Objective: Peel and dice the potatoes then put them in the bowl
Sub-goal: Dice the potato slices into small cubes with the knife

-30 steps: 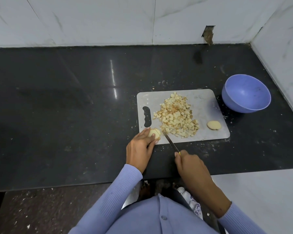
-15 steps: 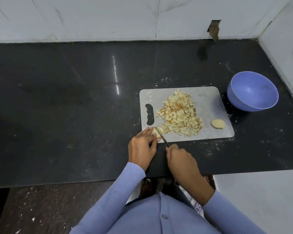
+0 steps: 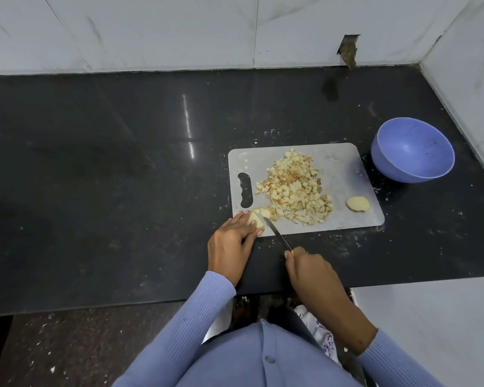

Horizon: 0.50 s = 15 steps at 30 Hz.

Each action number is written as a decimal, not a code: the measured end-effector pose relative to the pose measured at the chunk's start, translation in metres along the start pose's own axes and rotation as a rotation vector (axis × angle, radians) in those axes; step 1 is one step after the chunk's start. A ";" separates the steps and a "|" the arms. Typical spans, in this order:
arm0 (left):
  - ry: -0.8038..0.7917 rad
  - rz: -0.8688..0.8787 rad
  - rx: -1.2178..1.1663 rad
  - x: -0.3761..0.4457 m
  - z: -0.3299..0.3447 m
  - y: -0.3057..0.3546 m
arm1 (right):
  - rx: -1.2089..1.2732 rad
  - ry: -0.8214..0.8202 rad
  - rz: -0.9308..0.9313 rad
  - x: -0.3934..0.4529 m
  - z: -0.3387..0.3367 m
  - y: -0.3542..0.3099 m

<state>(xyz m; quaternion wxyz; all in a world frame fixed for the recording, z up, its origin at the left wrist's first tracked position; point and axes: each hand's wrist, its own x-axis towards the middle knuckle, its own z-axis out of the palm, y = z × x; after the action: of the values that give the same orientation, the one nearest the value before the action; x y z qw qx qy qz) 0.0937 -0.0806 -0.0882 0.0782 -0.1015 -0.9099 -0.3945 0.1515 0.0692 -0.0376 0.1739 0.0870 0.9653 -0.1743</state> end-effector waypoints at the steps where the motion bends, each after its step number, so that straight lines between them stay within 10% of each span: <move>1: -0.004 0.004 -0.004 -0.001 0.000 -0.001 | 0.031 0.012 -0.014 -0.001 -0.002 0.000; 15: 0.025 -0.037 -0.069 0.001 0.000 -0.006 | 0.009 -0.038 -0.052 0.028 0.001 -0.029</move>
<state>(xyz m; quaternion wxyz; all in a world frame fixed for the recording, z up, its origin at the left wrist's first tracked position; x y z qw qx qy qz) 0.0916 -0.0844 -0.0921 0.0786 -0.0826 -0.8965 -0.4281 0.1192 0.0454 -0.0399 0.1873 0.0592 0.9630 -0.1847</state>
